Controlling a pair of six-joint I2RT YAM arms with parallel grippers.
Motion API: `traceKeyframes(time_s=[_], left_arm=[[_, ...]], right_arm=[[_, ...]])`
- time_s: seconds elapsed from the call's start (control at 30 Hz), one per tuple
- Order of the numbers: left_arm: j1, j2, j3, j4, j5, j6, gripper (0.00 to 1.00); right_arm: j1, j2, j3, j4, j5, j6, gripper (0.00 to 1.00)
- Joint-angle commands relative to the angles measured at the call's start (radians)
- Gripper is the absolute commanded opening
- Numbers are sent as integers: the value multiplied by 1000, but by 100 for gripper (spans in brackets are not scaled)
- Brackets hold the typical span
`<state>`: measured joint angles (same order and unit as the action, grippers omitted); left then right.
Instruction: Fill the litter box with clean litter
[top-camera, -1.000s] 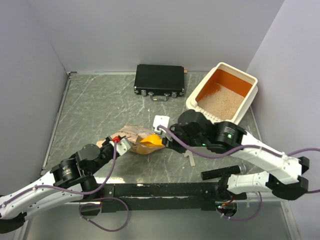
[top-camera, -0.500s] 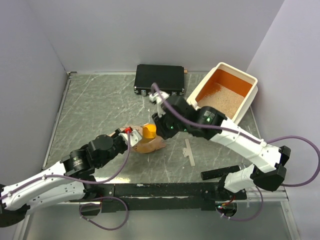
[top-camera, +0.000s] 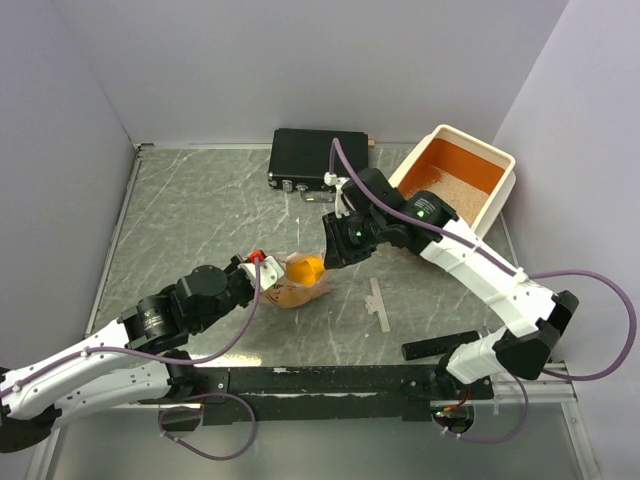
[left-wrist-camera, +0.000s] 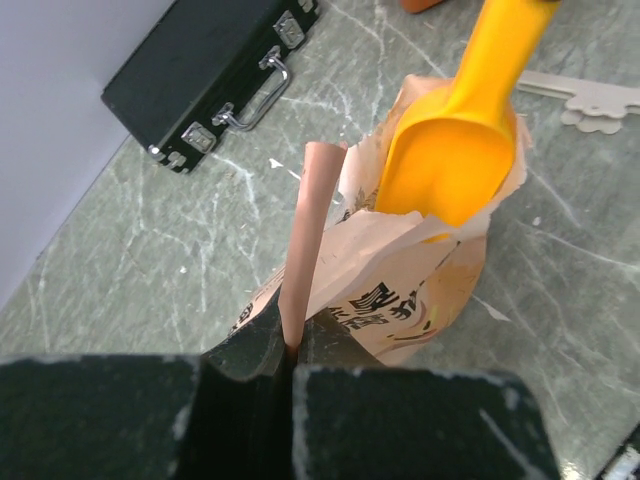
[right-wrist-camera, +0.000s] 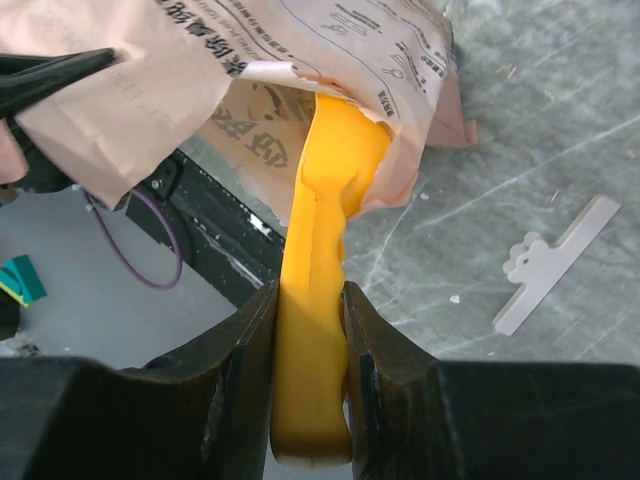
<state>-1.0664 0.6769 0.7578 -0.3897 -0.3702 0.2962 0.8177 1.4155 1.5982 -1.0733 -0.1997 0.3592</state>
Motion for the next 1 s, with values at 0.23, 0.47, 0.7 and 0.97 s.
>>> traceKeyframes(time_s=[0.23,0.47,0.7,0.97], left_arm=[[-13,-88,9,212,48,-48,1],[-12,-115,-109,314,56,-8,1],[-10,-60,-120,318,100,-16,1],[-12,1,-130,342,157,-31,1]], right_arm=[[-34,108,32,-123,172,50,0],[-23,118,-38,-44,237,106,0],[-20,112,-194,162,204,147,0],[-26,125,-389,392,56,176,0]])
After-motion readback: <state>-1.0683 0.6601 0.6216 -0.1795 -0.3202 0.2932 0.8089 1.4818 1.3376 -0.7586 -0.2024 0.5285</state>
